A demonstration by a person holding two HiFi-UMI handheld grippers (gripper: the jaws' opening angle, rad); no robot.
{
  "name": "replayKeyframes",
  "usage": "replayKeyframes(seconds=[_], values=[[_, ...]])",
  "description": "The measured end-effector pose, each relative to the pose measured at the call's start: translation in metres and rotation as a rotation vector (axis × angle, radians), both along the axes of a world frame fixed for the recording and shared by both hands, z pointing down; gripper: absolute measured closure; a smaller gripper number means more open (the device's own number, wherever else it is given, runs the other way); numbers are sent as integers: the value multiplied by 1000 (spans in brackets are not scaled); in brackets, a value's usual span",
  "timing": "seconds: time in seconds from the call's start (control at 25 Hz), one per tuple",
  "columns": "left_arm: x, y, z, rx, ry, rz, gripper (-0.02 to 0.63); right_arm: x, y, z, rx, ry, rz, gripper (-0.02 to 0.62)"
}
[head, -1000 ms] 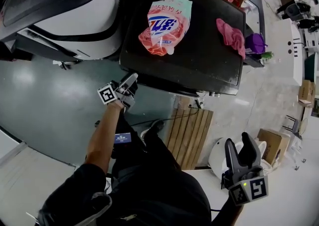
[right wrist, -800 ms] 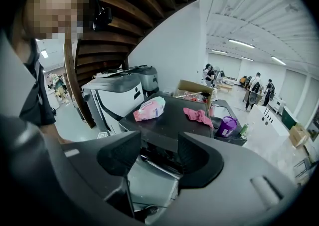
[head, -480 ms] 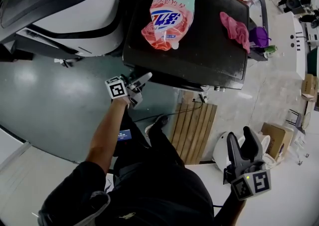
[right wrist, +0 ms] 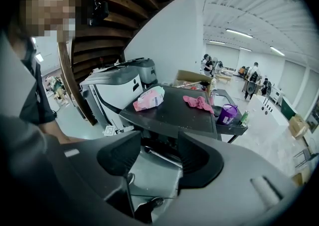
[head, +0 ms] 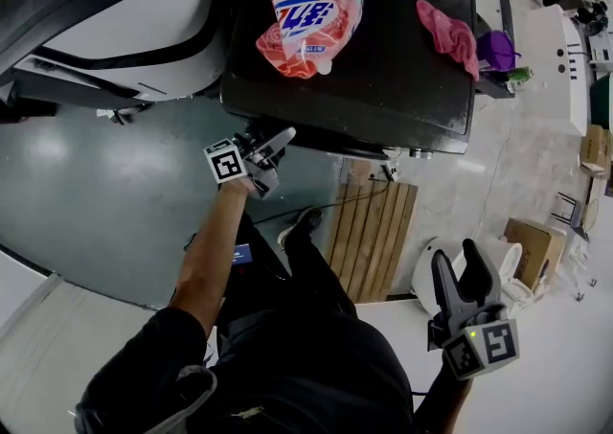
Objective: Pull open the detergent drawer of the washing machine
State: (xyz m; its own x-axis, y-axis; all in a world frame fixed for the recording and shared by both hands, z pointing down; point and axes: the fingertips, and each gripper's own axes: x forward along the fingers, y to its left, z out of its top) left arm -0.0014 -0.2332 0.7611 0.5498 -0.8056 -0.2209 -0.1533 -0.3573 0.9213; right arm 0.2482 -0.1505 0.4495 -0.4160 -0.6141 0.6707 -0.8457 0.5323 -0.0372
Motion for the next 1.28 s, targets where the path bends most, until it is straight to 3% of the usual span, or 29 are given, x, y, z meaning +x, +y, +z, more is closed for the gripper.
replayKeyframes(seconds=[0.2, 0.48, 0.68, 0.84, 1.08, 1.16, 1.28], values=[[8, 29, -3, 20, -43, 66, 293, 16, -3, 10, -20, 24, 15, 365], [19, 79, -2, -20, -36, 135, 295, 14, -7, 10, -29, -13, 9, 365], [27, 121, -9, -42, -19, 137, 295, 16, -11, 24, -52, -32, 4, 365], [27, 129, -8, -58, -21, 140, 291, 7, -12, 29, -62, -61, -28, 365], [33, 129, -7, -84, -38, 234, 291, -1, -16, 12, -19, -94, -39, 365], [34, 130, -5, -114, -62, 269, 291, -2, -15, 10, -12, -102, -35, 365], [35, 138, 7, -196, -162, 332, 279, -11, -12, 8, -8, -122, -36, 365]])
